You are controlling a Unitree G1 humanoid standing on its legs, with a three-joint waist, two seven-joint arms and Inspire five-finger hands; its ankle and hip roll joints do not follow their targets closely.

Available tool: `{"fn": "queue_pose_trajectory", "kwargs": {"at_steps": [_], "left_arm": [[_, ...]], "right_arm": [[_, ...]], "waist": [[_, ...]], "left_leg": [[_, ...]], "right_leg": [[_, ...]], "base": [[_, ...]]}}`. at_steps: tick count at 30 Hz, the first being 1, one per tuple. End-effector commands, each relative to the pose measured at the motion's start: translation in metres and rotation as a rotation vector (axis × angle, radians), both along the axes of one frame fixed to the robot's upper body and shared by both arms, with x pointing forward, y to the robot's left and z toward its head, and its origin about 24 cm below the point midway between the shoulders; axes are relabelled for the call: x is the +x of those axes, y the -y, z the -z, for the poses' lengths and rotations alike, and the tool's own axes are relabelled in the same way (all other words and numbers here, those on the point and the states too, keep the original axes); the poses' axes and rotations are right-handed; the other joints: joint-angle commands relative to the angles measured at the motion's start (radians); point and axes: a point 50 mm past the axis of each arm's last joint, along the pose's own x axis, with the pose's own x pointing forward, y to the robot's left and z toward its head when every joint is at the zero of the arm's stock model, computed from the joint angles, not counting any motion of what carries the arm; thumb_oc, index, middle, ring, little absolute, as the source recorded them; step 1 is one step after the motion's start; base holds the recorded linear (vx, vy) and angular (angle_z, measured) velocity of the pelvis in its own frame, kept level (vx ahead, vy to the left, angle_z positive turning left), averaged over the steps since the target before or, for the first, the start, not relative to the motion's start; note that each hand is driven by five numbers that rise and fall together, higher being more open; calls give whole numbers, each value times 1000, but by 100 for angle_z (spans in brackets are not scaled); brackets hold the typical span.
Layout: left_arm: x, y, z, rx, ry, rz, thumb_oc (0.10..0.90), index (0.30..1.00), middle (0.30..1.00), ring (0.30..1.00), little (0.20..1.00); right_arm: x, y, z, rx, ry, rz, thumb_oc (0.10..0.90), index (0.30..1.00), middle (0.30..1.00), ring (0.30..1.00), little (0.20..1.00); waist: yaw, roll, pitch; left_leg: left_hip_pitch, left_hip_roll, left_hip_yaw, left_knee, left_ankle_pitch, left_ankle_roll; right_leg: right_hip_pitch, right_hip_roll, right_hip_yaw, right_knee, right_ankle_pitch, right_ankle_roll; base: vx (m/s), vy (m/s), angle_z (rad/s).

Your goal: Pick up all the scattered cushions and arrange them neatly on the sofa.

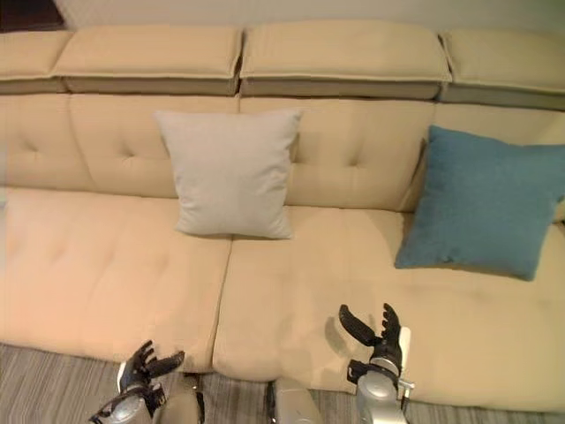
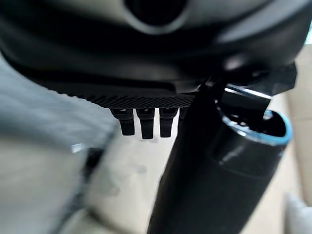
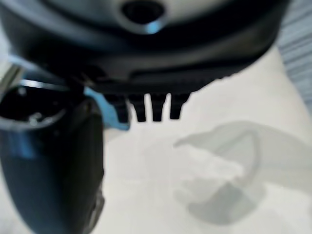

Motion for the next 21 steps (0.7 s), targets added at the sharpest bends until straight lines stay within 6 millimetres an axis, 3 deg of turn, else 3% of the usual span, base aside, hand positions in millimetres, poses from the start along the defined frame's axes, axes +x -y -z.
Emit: {"fn": "queue_pose_trajectory", "kwargs": {"at_steps": [1,2,4,6,7,9,10,11,12,13,14,15,16,18,19,20,21], "left_arm": [[20,-14,-19,38,148,-17,800,900,900,900,900],[20,-14,-19,38,148,-17,800,900,900,900,900],[18,-9,-17,35,128,23,800,900,900,900,900],[18,-5,-15,38,109,71,800,900,900,900,900],[22,-1,-15,41,110,111,800,900,900,900,900],[23,3,-16,46,110,153,800,900,900,900,900],[24,6,-16,48,111,173,800,900,900,900,900],[25,8,-18,54,120,201,800,900,900,900,900],[25,8,-18,54,120,201,800,900,900,900,900],[25,8,-18,61,117,207,800,900,900,900,900],[26,5,-19,80,116,220,800,900,900,900,900],[26,3,-19,86,116,215,800,900,900,900,900],[26,3,-19,87,116,215,800,900,900,900,900],[21,-3,-18,99,100,221,800,900,900,900,900],[21,-3,-18,99,100,221,800,900,900,900,900],[19,-6,-17,106,88,223,800,900,900,900,900],[18,-11,-15,128,69,215,800,900,900,900,900]], "right_arm": [[8,20,-32,-84,163,24,800,900,900,900,900],[8,20,-32,-84,163,24,800,900,900,900,900],[4,20,-29,-65,158,38,800,900,900,900,900],[3,19,-28,-51,157,37,800,900,900,900,900],[5,17,-28,-42,162,27,800,900,900,900,900],[8,13,-29,-34,171,4,800,900,900,900,900],[9,11,-28,-36,164,-13,800,900,900,900,900],[15,7,-31,-51,161,-55,800,900,900,900,900],[15,7,-31,-51,162,-56,800,900,900,900,900],[18,4,-31,-57,160,-77,800,900,900,900,900],[23,-4,-32,-57,155,-117,800,900,900,900,900],[24,-9,-30,-54,145,-141,800,900,900,900,900],[24,-9,-30,-54,145,-141,800,900,900,900,900],[26,-18,-27,-81,106,-223,800,900,900,900,900],[26,-18,-26,-80,106,-223,800,900,900,900,900],[26,-21,-25,-80,98,-241,800,900,900,900,900],[28,-29,-24,-73,90,-283,800,900,900,900,900]], "waist": [[-59,-8,-34],[-59,-8,-33],[-93,2,-55],[-115,22,-70],[-132,37,-80],[-144,46,-83],[-151,49,-82],[-148,44,-74],[-149,44,-75],[-142,35,-68],[-129,-8,-50],[-120,-22,-42],[-120,-23,-42],[-80,-60,-27],[-80,-61,-27],[-76,-69,-22],[-82,-82,-2]], "left_leg": [[158,32,133,13,-128,-71],[158,33,133,13,-128,-71],[250,31,211,34,-163,-70],[329,25,234,40,-209,-82],[394,14,230,30,-221,-95],[431,-15,195,14,-235,-100],[465,-27,190,-30,-252,-95],[458,-60,179,-100,-326,-61],[456,-61,179,-99,-327,-60],[446,-78,169,-118,-345,-49],[425,-125,158,-160,-323,-31],[423,-138,158,-175,-319,-26],[424,-139,158,-176,-318,-25],[415,-159,158,-225,-292,-17],[416,-159,158,-226,-292,-17],[412,-161,148,-240,-279,-16],[388,-158,121,-255,-242,-11]], "right_leg": [[201,-47,-20,-328,89,143],[201,-47,-20,-328,89,143],[186,-53,-81,-351,115,141],[184,-46,-130,-365,116,148],[160,-48,-187,-369,141,151],[141,-48,-227,-366,158,155],[123,-55,-251,-350,167,161],[83,-77,-250,-340,198,181],[81,-79,-249,-339,198,182],[71,-91,-248,-350,230,197],[52,-123,-251,-395,320,226],[49,-128,-250,-418,349,241],[50,-128,-249,-419,350,242],[65,-124,-267,-504,387,267],[66,-124,-267,-505,388,267],[65,-123,-256,-508,396,275],[29,-109,-159,-471,406,303]], "base": [[-194,-87,49],[-265,-113,96],[-186,-37,107],[-268,34,118],[-421,85,153],[-382,126,117],[-450,261,90],[-346,227,116],[-311,245,87],[-377,200,91],[-476,251,54],[-380,167,34],[-296,129,-4],[-294,113,-20],[-187,59,-6],[-304,33,12],[-416,40,24]]}}
